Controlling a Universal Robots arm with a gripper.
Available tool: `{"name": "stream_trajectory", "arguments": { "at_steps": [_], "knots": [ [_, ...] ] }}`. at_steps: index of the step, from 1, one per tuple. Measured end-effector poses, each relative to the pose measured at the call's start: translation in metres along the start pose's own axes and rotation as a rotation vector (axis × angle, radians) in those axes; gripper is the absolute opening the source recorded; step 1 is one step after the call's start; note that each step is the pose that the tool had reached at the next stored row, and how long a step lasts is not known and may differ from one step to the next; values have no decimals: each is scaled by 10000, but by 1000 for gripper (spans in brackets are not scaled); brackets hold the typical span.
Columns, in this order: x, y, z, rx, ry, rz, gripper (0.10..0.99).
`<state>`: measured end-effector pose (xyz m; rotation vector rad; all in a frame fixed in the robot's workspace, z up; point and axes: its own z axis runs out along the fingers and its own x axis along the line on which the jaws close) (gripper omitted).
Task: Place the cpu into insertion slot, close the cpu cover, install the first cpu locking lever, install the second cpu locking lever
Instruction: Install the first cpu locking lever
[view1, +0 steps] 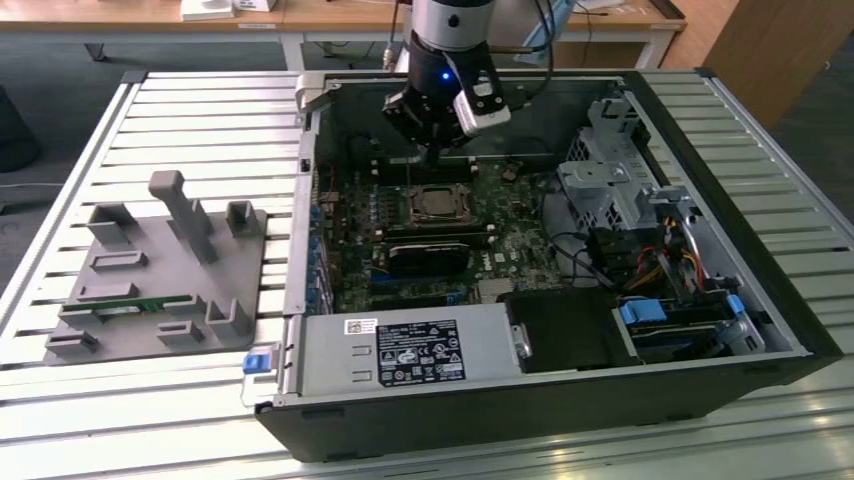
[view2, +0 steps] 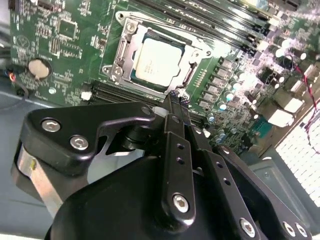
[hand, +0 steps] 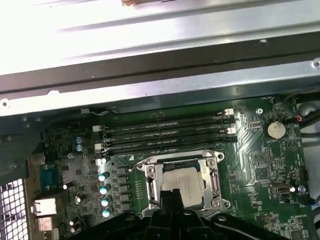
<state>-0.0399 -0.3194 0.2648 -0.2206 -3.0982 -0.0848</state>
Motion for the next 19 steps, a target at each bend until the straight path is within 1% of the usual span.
{"name": "stream_trajectory", "arguments": {
  "at_steps": [1,3,5,6,8,13,16,19],
  "knots": [
    [0,0,3,-3,-30,-89,106],
    [15,-3,16,-20,-133,-144,106],
    [51,-9,27,-43,-256,-157,106],
    [70,-12,31,-55,-286,-160,106],
    [106,-17,37,-66,-288,-214,106],
    [114,-19,56,-51,-244,-990,106],
    [158,-26,65,-59,-242,-1019,106],
    [220,-36,72,-58,-241,-1020,106]
  ]
}}
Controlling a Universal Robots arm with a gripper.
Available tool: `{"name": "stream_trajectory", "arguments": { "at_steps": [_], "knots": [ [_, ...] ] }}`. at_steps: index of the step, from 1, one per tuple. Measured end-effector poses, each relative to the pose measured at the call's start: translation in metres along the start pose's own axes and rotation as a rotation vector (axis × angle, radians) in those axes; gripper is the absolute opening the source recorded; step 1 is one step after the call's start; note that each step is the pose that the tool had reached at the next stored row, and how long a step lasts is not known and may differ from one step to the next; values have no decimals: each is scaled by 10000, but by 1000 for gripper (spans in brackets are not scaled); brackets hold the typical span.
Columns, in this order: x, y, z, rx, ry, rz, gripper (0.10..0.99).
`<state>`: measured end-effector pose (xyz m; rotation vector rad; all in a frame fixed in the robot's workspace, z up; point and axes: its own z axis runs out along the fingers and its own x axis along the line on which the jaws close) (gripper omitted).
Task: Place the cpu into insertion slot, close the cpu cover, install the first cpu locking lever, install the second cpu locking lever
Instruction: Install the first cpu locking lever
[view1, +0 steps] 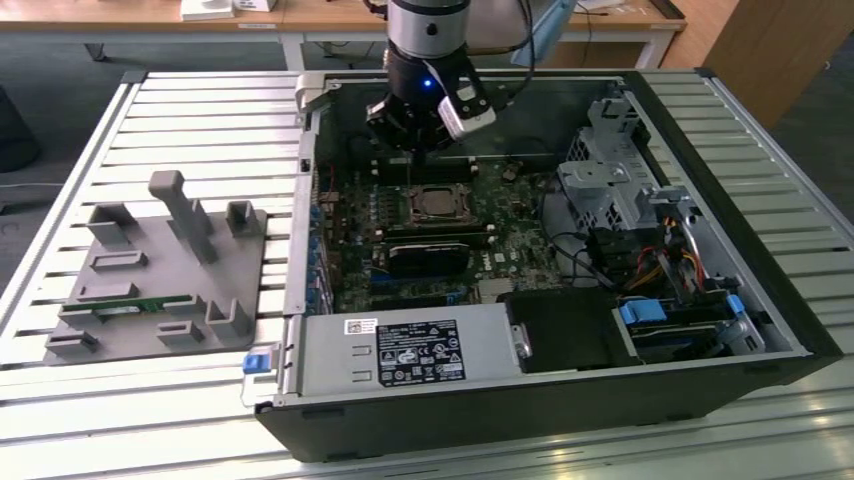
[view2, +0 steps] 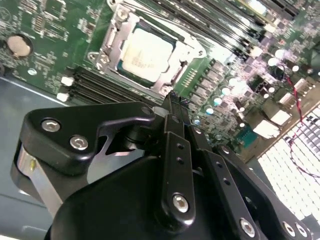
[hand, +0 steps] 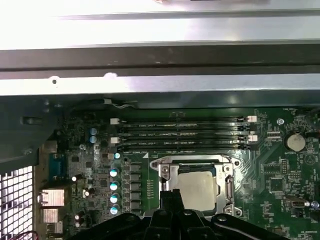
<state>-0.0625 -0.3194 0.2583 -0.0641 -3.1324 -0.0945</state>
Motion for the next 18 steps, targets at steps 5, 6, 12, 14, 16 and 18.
{"name": "stream_trajectory", "arguments": {
  "at_steps": [5,6,12,14,16,18],
  "knots": [
    [78,-1,4,-1,-1,1,106],
    [97,0,5,0,0,1,106],
    [189,9,12,0,0,2,106],
    [199,24,16,0,0,1,106],
    [207,43,20,0,0,1,106],
    [213,68,23,-1,-1,0,106]
  ]
}}
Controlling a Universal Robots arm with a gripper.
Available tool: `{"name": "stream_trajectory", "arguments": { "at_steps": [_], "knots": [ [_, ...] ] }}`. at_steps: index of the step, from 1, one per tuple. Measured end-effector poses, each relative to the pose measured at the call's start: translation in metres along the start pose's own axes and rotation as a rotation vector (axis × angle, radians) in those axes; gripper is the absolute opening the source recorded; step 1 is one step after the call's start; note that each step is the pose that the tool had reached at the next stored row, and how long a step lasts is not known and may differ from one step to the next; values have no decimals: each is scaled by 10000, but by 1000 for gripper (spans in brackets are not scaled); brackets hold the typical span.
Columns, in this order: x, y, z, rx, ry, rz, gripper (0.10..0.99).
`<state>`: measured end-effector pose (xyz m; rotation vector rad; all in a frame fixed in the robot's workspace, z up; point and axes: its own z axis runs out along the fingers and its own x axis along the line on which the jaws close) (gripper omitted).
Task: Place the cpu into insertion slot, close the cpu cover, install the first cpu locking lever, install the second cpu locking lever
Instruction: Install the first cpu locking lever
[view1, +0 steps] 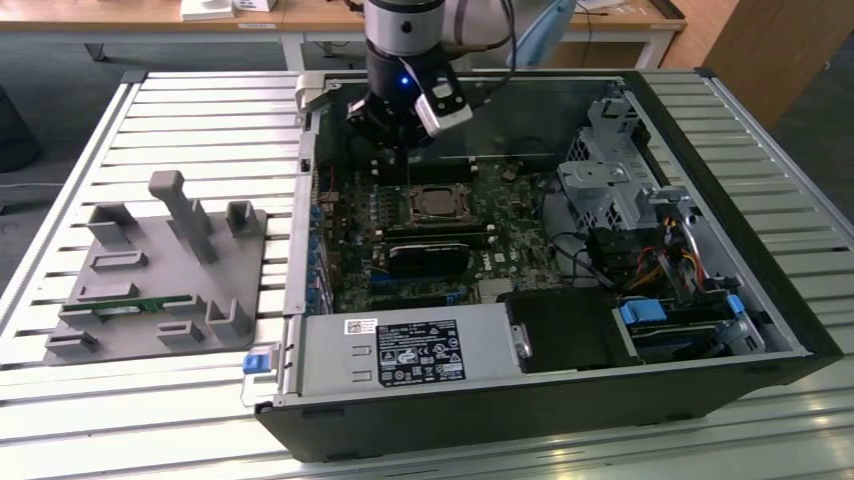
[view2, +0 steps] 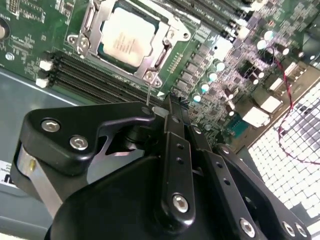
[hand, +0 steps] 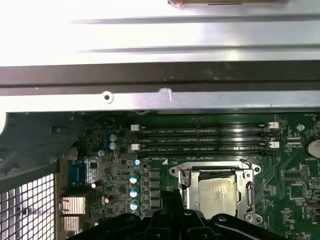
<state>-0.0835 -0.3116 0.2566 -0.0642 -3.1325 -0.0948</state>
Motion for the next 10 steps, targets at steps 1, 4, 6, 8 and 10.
{"name": "stream_trajectory", "arguments": {
  "at_steps": [1,4,6,8,10],
  "knots": [
    [2,14,2,-1,0,1,106],
    [5,68,6,1,2,1,106],
    [6,102,10,0,0,-1,106],
    [7,119,12,0,1,0,106],
    [2,127,13,0,1,-2,106]
  ]
}}
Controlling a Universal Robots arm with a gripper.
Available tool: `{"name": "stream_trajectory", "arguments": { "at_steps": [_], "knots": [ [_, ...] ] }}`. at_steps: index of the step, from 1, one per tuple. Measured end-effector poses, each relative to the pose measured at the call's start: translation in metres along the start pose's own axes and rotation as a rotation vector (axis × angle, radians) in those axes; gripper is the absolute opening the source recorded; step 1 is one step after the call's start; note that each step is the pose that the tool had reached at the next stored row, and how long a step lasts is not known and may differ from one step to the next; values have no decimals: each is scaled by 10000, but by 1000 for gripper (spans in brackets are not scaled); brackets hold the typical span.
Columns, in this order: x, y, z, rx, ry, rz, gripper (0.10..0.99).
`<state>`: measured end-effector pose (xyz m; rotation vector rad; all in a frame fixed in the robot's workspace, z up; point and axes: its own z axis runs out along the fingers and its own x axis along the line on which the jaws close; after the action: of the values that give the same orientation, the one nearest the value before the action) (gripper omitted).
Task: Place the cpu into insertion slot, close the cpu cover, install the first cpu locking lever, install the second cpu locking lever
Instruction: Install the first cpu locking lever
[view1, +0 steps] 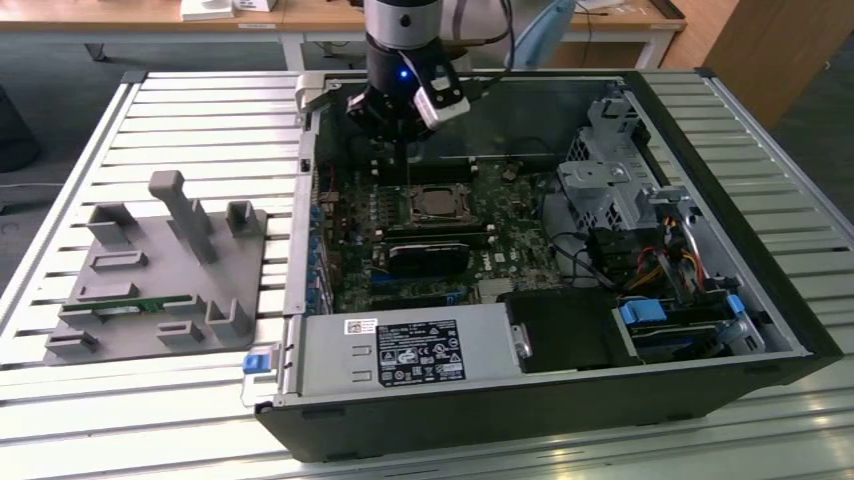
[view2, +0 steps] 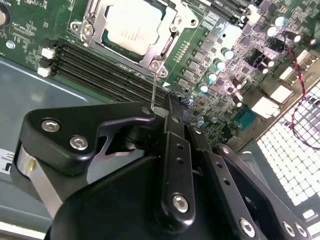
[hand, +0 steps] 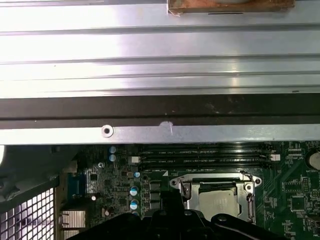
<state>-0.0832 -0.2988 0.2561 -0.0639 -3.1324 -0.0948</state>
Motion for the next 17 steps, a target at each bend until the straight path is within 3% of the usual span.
{"name": "stream_trajectory", "arguments": {
  "at_steps": [6,13,15,16,17],
  "knots": [
    [-90,19,1,0,1,0,106],
    [-343,34,12,2,34,0,106],
    [-361,34,17,-10,40,0,106],
    [-361,33,18,-49,44,0,106],
    [-361,32,21,-169,48,0,106]
  ]
}}
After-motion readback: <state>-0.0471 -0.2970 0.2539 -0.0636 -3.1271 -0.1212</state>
